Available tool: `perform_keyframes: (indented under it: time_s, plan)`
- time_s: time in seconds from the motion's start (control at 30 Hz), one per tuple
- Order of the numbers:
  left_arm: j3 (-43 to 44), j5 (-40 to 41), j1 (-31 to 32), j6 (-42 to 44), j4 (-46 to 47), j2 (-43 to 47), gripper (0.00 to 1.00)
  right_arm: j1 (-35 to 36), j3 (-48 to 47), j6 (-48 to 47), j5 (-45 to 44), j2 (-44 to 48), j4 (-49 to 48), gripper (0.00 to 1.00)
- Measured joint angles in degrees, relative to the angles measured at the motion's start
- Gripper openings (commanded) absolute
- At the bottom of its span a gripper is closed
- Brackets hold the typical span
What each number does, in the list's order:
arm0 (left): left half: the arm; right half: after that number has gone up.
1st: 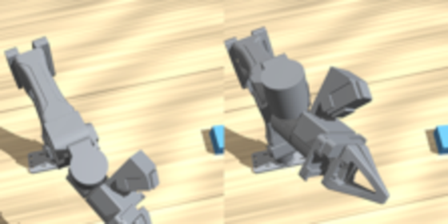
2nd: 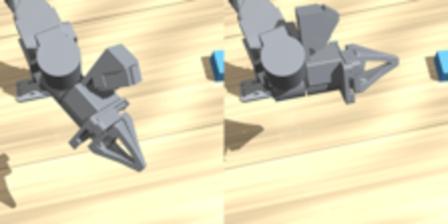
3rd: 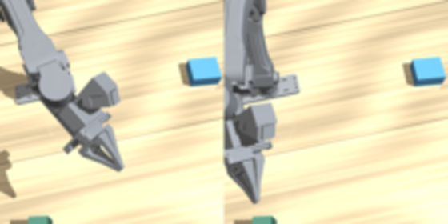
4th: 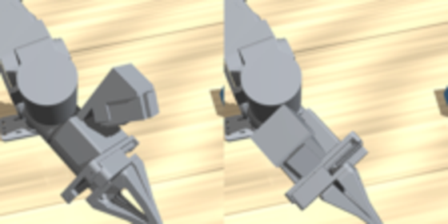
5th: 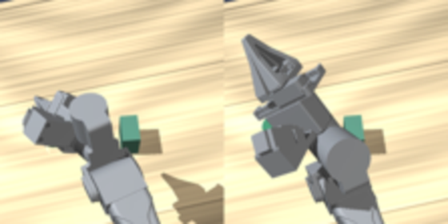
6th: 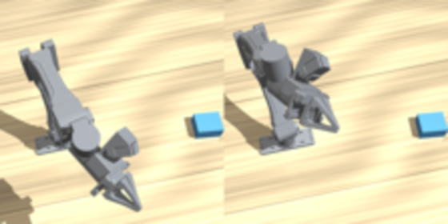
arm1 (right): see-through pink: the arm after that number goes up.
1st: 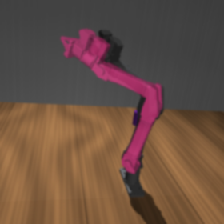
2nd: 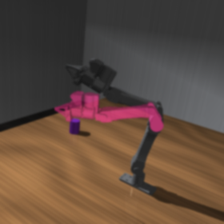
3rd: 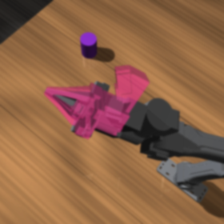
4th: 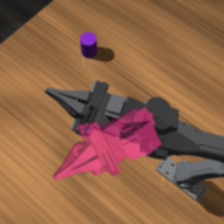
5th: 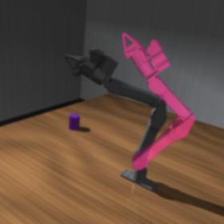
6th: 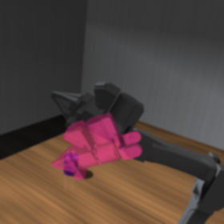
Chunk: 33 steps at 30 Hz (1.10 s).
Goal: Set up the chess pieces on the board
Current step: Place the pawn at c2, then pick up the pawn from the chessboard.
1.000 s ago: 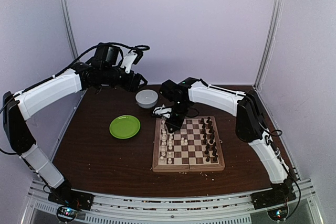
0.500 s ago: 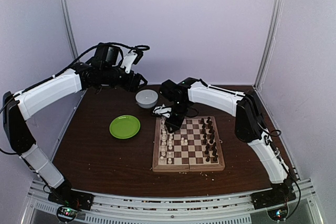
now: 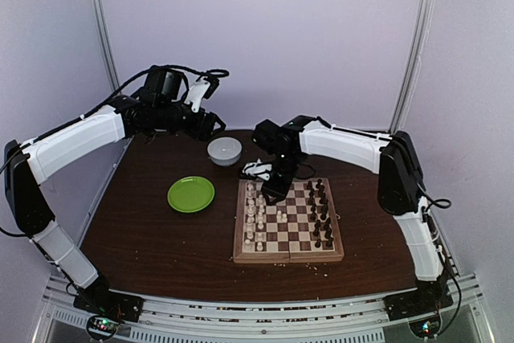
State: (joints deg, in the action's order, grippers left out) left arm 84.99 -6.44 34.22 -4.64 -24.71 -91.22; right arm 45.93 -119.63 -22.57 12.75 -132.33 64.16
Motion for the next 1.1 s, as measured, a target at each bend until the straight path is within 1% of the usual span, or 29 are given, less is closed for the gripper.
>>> perform_keyframes:
  time_s: [0.13, 0.2, 0.33, 0.5, 0.83, 0.97, 1.1]
  plan:
    - [0.00, -0.04, 0.04, 0.00, 0.00, -0.17, 0.59, -0.09, 7.34, -0.07, -0.15, 8.37, -1.03, 0.31]
    - [0.00, -0.04, 0.11, 0.00, 0.00, -0.22, 0.59, -0.11, 10.01, -0.31, 0.09, 11.56, -1.36, 0.33]
    - [0.00, -0.04, 0.31, 0.00, 0.00, -0.31, 0.59, -0.09, 16.09, -1.66, 1.42, 15.37, -2.43, 0.35]
    - [0.00, -0.02, 0.39, 0.00, 0.00, -0.33, 0.60, -0.02, 21.81, -2.73, 2.34, 14.95, -2.75, 0.35]
    - [0.00, -0.02, 0.39, 0.00, 0.00, -0.33, 0.59, 0.33, 21.73, -2.73, 2.78, 13.18, -4.13, 0.33]
    - [0.00, -0.02, 0.39, 0.00, 0.00, -0.33, 0.59, 0.33, 20.48, -2.69, 2.86, 11.02, -4.37, 0.29]
    - [0.00, -0.02, 0.39, 0.00, 0.00, -0.33, 0.59, 0.35, 19.91, -2.56, 2.93, 9.94, -4.39, 0.17]
